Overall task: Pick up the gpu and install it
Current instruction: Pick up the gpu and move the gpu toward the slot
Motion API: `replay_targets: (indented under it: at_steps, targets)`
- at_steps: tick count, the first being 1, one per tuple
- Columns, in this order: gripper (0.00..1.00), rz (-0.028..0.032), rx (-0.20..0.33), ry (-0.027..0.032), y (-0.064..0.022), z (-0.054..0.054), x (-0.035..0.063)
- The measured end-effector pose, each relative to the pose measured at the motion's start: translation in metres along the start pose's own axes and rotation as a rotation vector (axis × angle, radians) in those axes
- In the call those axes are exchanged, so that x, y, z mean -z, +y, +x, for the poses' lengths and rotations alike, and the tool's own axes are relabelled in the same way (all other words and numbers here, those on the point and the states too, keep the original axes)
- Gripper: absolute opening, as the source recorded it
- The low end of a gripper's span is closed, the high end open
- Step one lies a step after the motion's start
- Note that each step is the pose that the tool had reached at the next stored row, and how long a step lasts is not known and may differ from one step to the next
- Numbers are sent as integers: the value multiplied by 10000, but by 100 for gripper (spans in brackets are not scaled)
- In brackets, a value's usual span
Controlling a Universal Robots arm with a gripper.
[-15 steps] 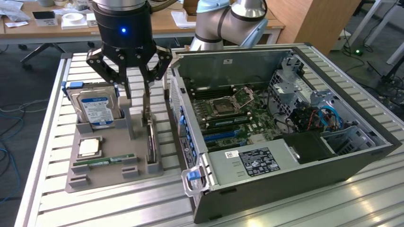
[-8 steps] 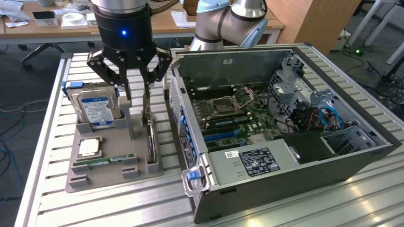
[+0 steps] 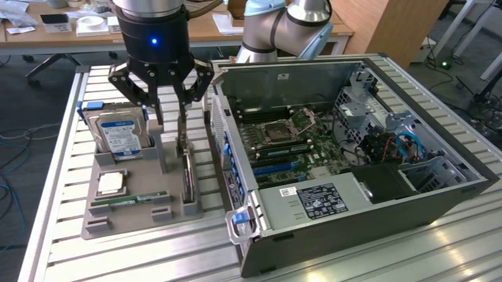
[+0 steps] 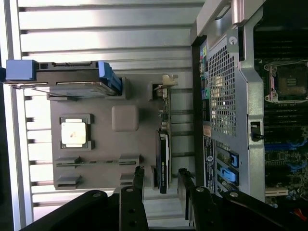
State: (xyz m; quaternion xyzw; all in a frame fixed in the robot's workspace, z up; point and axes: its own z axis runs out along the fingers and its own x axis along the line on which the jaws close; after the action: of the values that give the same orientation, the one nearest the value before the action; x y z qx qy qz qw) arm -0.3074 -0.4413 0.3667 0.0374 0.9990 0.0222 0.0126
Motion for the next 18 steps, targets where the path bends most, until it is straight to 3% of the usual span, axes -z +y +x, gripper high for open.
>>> replay_targets:
  at_steps: [18]
  targets:
    - [42,2,0,2,-3,1,-55]
